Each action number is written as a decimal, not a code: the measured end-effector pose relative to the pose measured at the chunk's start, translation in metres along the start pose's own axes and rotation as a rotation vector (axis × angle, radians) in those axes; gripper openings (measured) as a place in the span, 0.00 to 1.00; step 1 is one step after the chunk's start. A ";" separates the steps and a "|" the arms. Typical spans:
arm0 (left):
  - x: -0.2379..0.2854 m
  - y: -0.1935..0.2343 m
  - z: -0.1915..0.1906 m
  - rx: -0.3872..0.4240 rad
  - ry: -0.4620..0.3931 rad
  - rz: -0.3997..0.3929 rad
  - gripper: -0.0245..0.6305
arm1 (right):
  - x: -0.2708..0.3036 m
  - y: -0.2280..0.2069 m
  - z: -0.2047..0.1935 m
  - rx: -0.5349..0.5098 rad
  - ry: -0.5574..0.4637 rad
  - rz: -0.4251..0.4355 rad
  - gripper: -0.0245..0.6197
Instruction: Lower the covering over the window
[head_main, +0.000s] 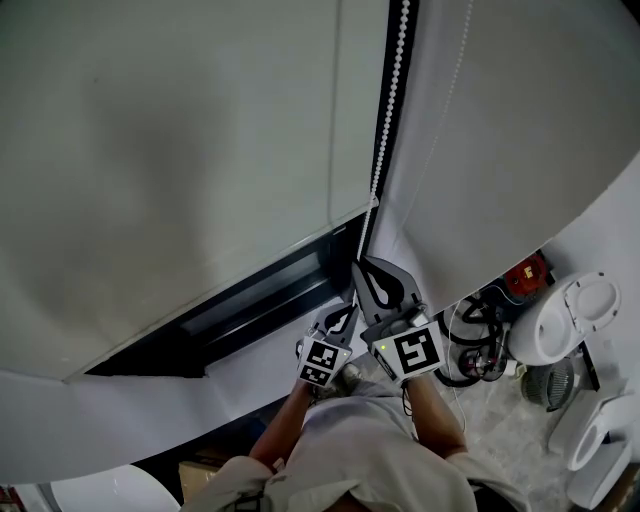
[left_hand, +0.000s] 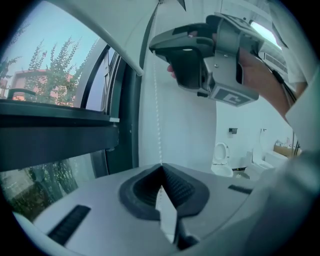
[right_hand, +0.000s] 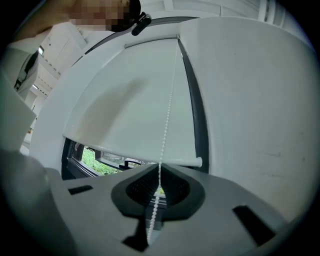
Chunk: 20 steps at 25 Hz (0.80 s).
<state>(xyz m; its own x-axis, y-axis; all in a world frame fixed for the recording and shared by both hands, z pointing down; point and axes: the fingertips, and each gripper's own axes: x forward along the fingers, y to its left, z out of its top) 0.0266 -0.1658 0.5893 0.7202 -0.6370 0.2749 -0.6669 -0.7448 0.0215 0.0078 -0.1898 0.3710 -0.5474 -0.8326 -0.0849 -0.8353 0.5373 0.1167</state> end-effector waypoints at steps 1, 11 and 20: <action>0.001 -0.001 -0.004 -0.002 0.011 -0.002 0.06 | 0.000 0.000 -0.004 0.007 0.006 0.001 0.05; 0.007 -0.005 -0.055 -0.042 0.093 -0.013 0.06 | 0.001 0.009 -0.073 0.077 0.099 0.010 0.05; 0.006 -0.001 -0.072 -0.059 0.128 -0.010 0.06 | 0.001 0.020 -0.128 0.126 0.203 0.025 0.05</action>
<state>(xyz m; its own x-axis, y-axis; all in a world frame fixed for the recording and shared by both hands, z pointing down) 0.0179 -0.1544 0.6604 0.6993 -0.5960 0.3947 -0.6726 -0.7356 0.0807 -0.0030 -0.1968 0.5003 -0.5573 -0.8218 0.1186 -0.8282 0.5604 -0.0089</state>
